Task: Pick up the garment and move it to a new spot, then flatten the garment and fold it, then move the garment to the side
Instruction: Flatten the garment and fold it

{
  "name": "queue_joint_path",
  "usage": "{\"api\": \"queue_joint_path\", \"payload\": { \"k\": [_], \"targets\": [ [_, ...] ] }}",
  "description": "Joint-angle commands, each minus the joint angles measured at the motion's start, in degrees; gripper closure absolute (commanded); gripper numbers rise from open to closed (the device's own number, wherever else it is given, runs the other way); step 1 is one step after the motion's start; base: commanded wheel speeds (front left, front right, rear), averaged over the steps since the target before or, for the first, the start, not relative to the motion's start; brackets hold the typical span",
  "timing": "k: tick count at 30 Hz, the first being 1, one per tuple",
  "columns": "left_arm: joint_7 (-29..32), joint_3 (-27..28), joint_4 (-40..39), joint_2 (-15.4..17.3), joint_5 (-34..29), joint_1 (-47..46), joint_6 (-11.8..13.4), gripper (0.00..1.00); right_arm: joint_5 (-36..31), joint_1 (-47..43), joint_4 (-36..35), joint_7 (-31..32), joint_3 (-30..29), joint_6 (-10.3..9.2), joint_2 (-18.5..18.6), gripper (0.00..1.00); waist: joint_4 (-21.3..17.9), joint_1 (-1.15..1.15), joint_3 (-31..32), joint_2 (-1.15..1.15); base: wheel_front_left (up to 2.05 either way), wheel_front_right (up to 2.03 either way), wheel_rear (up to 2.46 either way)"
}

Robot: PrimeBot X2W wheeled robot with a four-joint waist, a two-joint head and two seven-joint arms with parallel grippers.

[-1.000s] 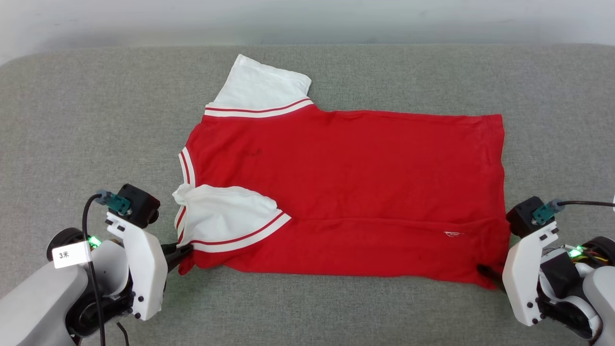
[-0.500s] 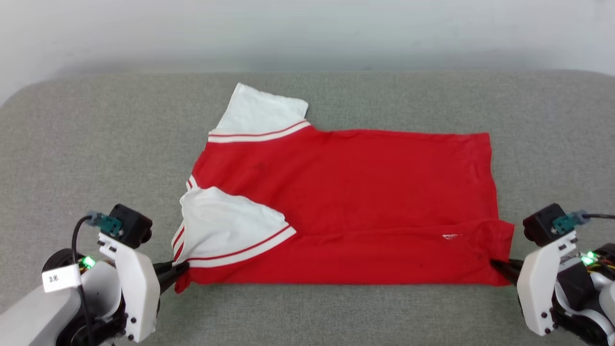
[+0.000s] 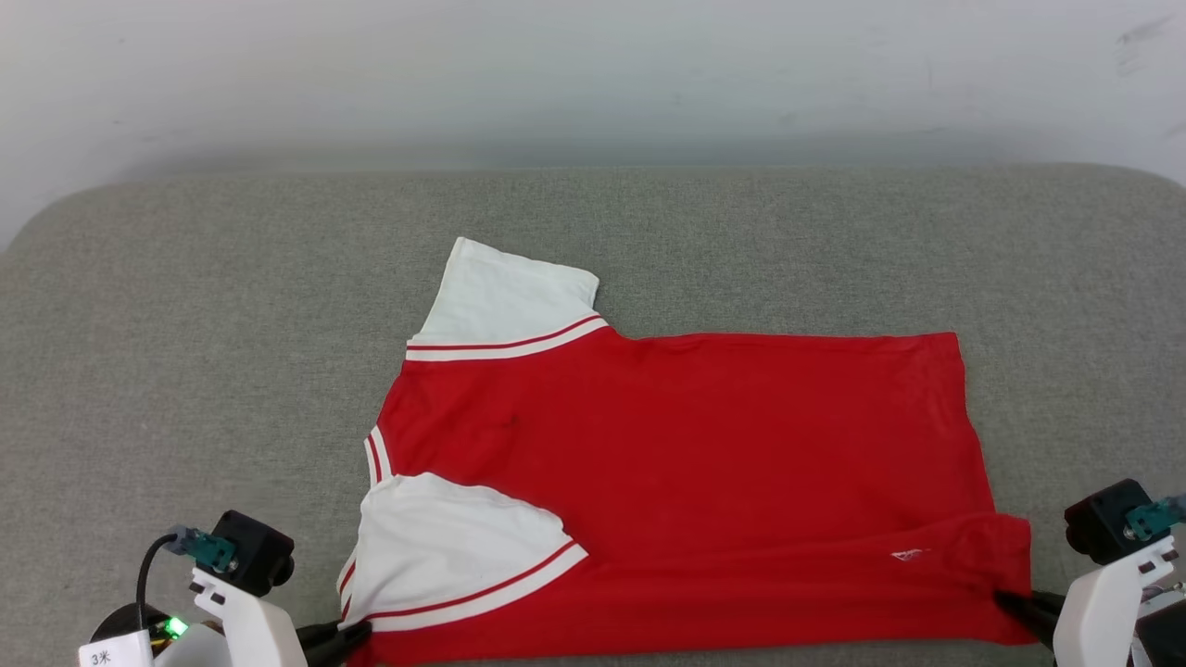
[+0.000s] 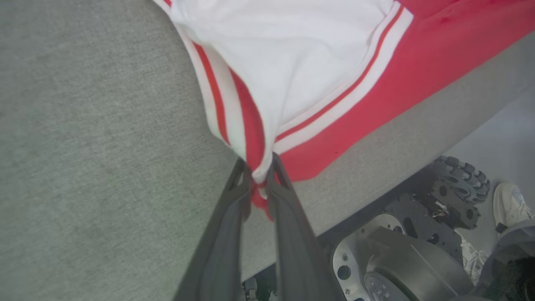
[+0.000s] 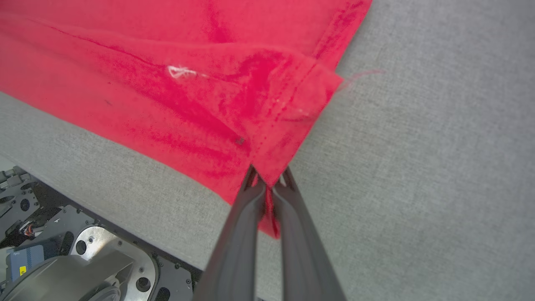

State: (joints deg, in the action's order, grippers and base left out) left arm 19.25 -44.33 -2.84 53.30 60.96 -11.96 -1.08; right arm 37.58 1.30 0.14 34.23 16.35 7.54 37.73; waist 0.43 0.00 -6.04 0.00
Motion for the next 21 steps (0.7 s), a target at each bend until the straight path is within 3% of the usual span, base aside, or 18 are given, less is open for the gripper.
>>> {"api": "queue_joint_path", "payload": {
  "k": [1, 10, 16, 17, 18, 19, 21],
  "targets": [
    [-0.5, -0.2, 0.4, -0.1, 0.1, 1.0, 0.4, 1.0, -0.5, -1.5, -0.7, 0.9, -1.2, -0.1, 0.2, 1.0, -0.1, 0.0, -0.3, 0.0, 0.0, 0.0, 0.0],
    [-0.8, -1.6, 5.4, -3.0, 0.7, 1.2, -0.8, 1.0, -2.2, -3.0, 0.7, 3.5, -2.4, -0.11, -3.0, 1.0, 0.2, 0.0, -2.8, 0.0, 0.0, 0.0, 0.0],
    [-1.6, -1.9, 9.7, -5.1, 0.9, 0.4, -1.9, 1.0, -3.1, -1.9, 5.3, 1.6, -1.2, -0.11, -4.4, 1.0, 0.6, 0.0, -3.3, 0.0, 0.0, 0.0, 0.0],
    [-2.2, -1.7, 10.2, -5.3, 0.9, 0.3, -1.8, 0.17, -2.7, -2.0, 5.7, 1.1, -1.1, -0.11, -4.9, 0.76, 0.7, 0.0, -3.2, 0.0, 0.0, 0.0, 0.0],
    [-3.0, -1.3, 10.6, -5.3, 0.4, 0.1, -1.5, 0.0, -2.5, -1.9, 5.9, 0.3, -1.2, -0.11, -5.2, 0.53, 0.8, 0.0, -3.1, 0.0, 0.0, 0.0, 0.0],
    [-3.9, -1.0, 10.6, -5.3, -0.1, 0.0, -1.3, 0.0, -2.6, -1.7, 5.9, -0.7, -1.5, -0.11, -5.4, 0.0, 0.8, 0.0, -2.9, 0.0, 0.0, 0.0, 0.0],
    [-5.3, -0.9, 10.3, -5.2, -0.9, 0.2, -0.8, 0.0, -2.8, -1.5, 5.3, -2.7, -1.9, -0.1, -5.5, 0.0, 1.0, 0.0, -2.5, 0.0, 0.0, 0.0, 0.0]
  ]
}}
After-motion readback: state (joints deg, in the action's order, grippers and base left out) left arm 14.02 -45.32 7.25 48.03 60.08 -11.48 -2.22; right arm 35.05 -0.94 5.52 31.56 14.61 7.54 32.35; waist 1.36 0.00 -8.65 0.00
